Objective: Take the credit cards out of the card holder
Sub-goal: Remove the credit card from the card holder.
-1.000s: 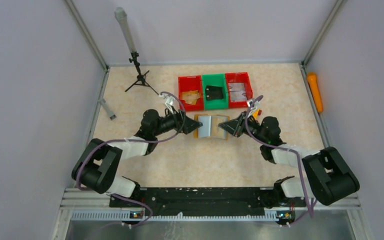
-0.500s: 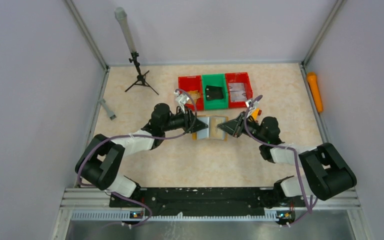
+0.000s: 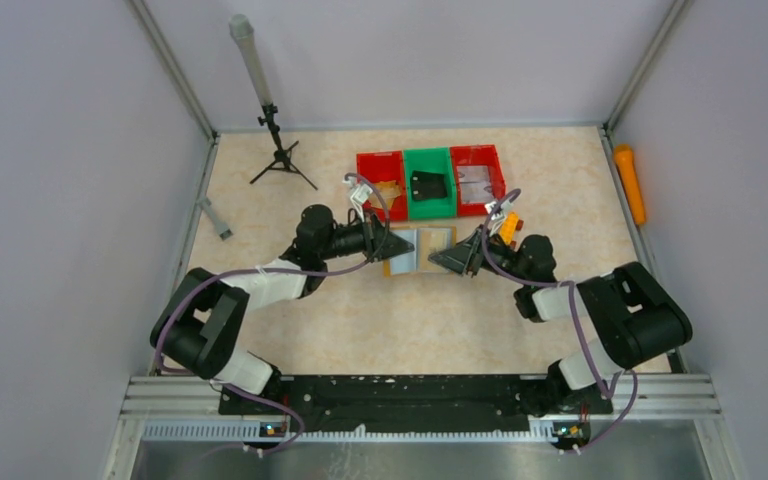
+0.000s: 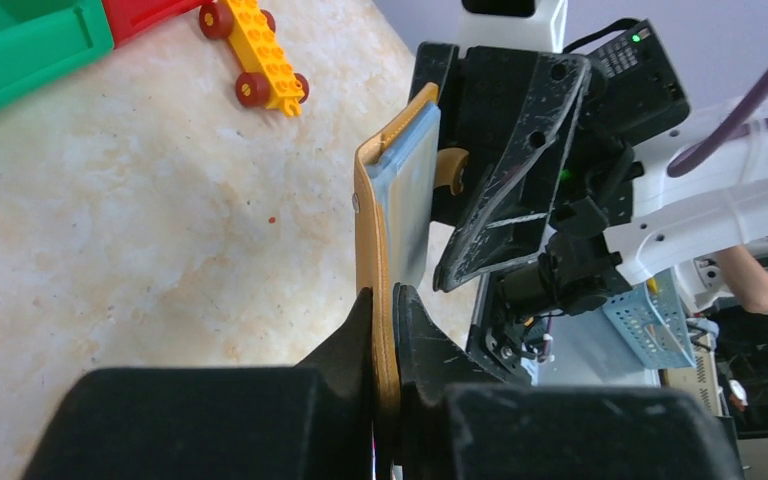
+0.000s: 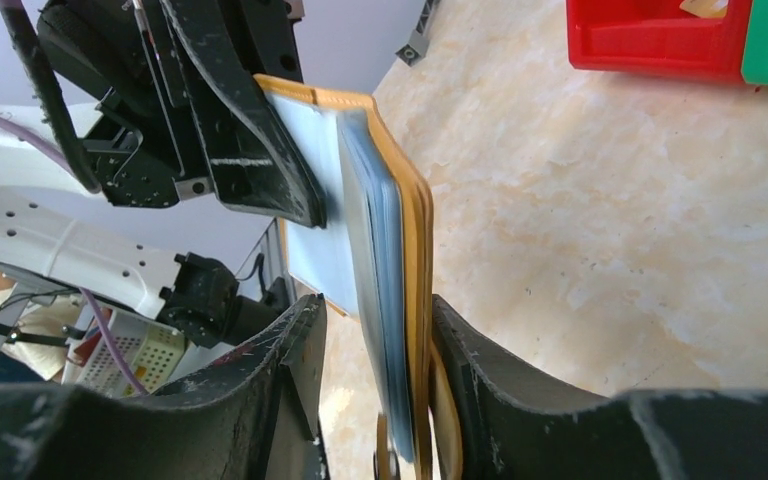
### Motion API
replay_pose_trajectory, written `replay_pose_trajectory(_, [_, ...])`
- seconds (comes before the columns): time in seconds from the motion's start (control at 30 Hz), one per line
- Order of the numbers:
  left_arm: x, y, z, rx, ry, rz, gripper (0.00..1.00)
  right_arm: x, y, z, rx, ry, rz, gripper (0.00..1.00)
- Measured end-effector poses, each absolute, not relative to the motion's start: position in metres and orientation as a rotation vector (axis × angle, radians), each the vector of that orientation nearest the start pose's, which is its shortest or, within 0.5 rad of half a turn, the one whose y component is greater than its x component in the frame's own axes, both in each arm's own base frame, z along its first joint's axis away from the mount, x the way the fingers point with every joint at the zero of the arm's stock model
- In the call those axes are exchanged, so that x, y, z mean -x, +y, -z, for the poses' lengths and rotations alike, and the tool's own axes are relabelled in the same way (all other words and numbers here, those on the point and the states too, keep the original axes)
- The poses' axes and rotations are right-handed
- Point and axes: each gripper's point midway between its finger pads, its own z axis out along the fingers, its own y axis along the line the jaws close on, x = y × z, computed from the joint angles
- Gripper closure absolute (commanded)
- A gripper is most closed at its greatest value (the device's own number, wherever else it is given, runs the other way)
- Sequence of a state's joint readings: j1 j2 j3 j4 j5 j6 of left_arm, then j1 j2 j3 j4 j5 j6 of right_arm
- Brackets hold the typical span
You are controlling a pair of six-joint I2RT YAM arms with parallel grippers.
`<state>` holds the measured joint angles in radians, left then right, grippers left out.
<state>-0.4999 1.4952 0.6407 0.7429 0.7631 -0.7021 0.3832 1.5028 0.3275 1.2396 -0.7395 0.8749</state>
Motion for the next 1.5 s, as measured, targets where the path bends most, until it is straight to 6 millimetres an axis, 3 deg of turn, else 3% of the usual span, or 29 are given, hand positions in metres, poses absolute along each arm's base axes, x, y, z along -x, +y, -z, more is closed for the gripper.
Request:
replay_pose_trajectory(0.33, [-0.274,-0.295,-0.189,-0.397,1.808,1.518,0.99,-0.254,0.259,-0.162,0.268,1.710,-1.547,0.92])
replay_pose_trajectory(0.43, [-0.274,-0.294,-0.190,-0.401,1.805,1.506,0.81,-0.254,0.259,-0.164,0.272,1.706,-1.546,0.97])
replay_pose_trajectory(0.53, [-0.278,-0.290,-0.186,-0.388,1.827,1.447,0.51,-0.254,0.258,-0.164,0.273,1.711,-1.530,1.00])
replay_pose_trajectory(0.67, [-0.288,-0.278,-0.173,-0.335,1.892,1.304,0.36,-0.259,0.254,-0.159,0.248,1.741,-1.476,1.00])
replay_pose_trajectory(0.83, [-0.302,-0.258,-0.163,-0.261,1.948,1.112,0.25,-0.267,0.247,-0.145,0.196,1.808,-1.385,1.00])
replay_pose_trajectory(1.0, [-0.306,-0.245,-0.175,-0.231,1.909,1.019,0.02,-0.274,0.236,-0.133,0.152,1.863,-1.266,1.00])
replay_pose_trajectory(1.13, [-0.297,-0.238,-0.191,-0.212,1.811,1.032,0.01,-0.280,0.227,-0.134,0.127,1.864,-1.178,1.00])
replay_pose_trajectory(1.27, [-0.291,-0.237,-0.188,-0.153,1.782,1.089,0.01,-0.284,0.221,-0.137,0.114,1.851,-1.129,1.00])
replay_pose_trajectory(1.37, [-0.287,-0.249,-0.188,-0.202,1.774,1.170,0.15,-0.286,0.219,-0.138,0.104,1.847,-1.109,1.00])
replay_pose_trajectory(1.5, [-0.272,-0.289,-0.183,-0.364,1.807,1.304,0.26,-0.287,0.218,-0.136,0.100,1.851,-1.096,1.00])
